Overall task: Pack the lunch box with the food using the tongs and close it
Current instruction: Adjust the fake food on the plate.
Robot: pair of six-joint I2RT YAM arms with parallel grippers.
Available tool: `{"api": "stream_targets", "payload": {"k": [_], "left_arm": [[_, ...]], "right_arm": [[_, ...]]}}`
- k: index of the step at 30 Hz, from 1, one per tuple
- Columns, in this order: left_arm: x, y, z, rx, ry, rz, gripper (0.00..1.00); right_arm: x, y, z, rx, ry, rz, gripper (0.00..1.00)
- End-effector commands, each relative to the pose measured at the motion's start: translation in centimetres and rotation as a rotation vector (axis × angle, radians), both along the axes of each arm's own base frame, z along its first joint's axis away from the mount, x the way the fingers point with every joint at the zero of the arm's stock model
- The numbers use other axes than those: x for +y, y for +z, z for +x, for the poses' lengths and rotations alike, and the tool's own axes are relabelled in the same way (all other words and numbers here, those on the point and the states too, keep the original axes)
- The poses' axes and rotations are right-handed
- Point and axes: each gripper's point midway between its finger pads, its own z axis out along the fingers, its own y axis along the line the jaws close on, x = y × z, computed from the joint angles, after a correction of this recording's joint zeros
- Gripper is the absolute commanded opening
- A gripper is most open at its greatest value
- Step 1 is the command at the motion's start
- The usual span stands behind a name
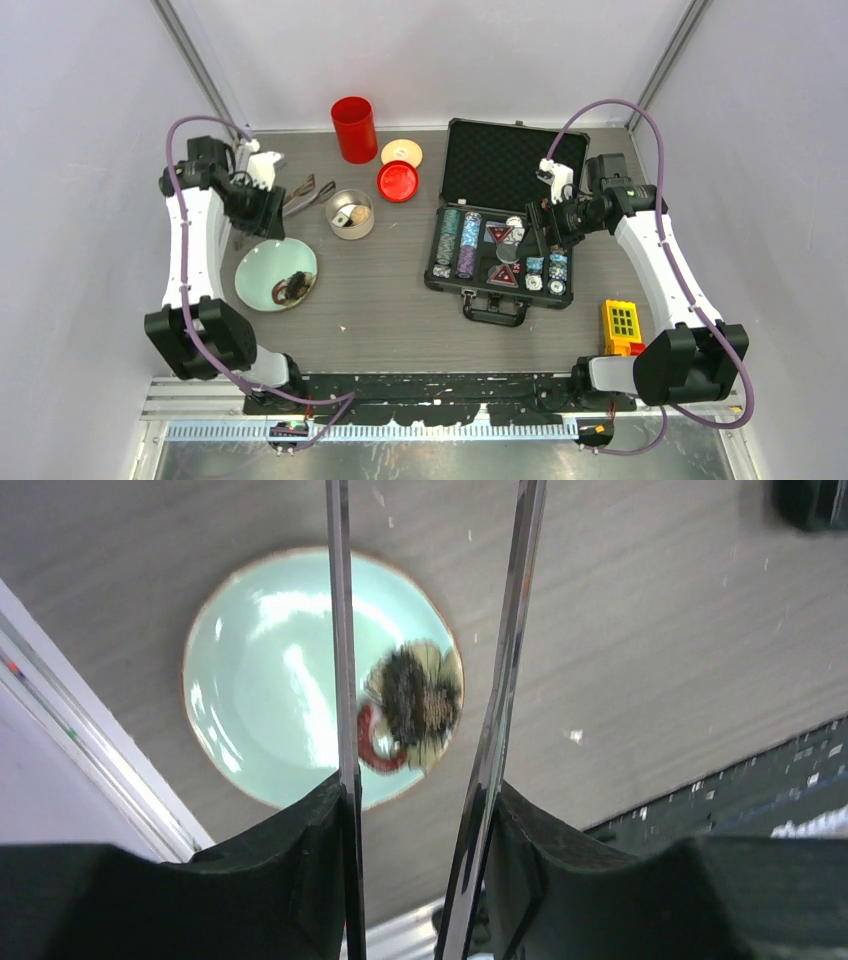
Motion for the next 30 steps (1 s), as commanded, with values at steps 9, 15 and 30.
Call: {"api": "stream_targets", "payload": {"k": [9, 15, 30], "left_arm": [[3.0, -3.1, -12.3, 0.128, -0.125, 0.036, 0.45], [3.6, -5.6, -15.2, 0.210, -0.087, 0.043, 0.44], [6.4, -7.0, -14.7, 0.255, 0.024, 0.109, 0.41]], "right_arm": [[0.4, 0.4, -0.2, -0.007, 0.018, 0.028, 0.88], [0.6, 0.6, -0.2, -0.008, 0.022, 0.045, 0.88], [0.7, 0.5, -0.6, -0.007, 0.029, 0.050, 0.88]]}}
